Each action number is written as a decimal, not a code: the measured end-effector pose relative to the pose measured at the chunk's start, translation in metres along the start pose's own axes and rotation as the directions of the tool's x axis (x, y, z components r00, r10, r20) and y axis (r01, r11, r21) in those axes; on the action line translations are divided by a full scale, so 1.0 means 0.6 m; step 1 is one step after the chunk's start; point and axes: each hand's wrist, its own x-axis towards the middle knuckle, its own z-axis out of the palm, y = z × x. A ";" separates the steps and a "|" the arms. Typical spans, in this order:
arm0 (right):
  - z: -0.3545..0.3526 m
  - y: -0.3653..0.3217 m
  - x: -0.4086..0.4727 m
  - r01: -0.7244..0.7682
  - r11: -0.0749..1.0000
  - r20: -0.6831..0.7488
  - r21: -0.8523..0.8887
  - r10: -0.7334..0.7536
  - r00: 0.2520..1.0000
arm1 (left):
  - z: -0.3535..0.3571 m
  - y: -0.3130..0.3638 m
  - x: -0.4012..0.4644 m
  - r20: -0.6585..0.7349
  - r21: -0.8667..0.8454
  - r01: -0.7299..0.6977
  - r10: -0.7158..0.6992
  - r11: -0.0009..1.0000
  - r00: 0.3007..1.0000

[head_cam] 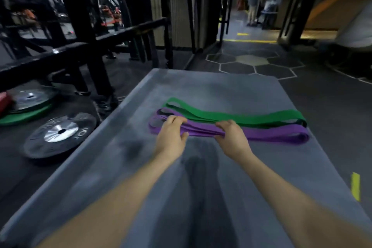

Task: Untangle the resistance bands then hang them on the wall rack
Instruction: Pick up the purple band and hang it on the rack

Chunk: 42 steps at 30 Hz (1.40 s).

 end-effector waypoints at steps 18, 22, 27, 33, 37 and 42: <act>0.094 0.050 0.066 0.065 0.985 -0.058 -0.158 -0.075 0.995 | -0.006 -0.149 0.110 -0.084 0.539 -0.070 0.137 0.839 0.987; 0.090 0.047 0.067 0.062 0.982 -0.036 -0.176 -0.070 0.997 | -0.020 -0.158 0.111 -0.021 0.538 -0.058 0.082 0.841 0.996; 0.093 0.044 0.056 0.070 0.982 -0.089 -0.176 -0.087 0.992 | -0.033 -0.164 0.060 -0.230 0.267 -0.033 0.097 0.963 0.968; 0.114 0.045 0.039 0.166 0.963 -0.104 -0.212 -0.191 0.976 | -0.011 -0.204 0.013 -0.171 -0.022 0.028 -0.031 0.999 0.985; 0.106 0.044 0.037 0.177 0.951 -0.076 -0.255 -0.202 0.976 | -0.015 -0.181 0.017 -0.233 -0.204 0.123 -0.170 0.971 0.958; 0.098 0.040 0.036 0.168 0.951 -0.017 -0.258 -0.179 0.984 | -0.016 -0.135 0.057 -0.212 -0.397 0.467 -0.574 0.790 0.791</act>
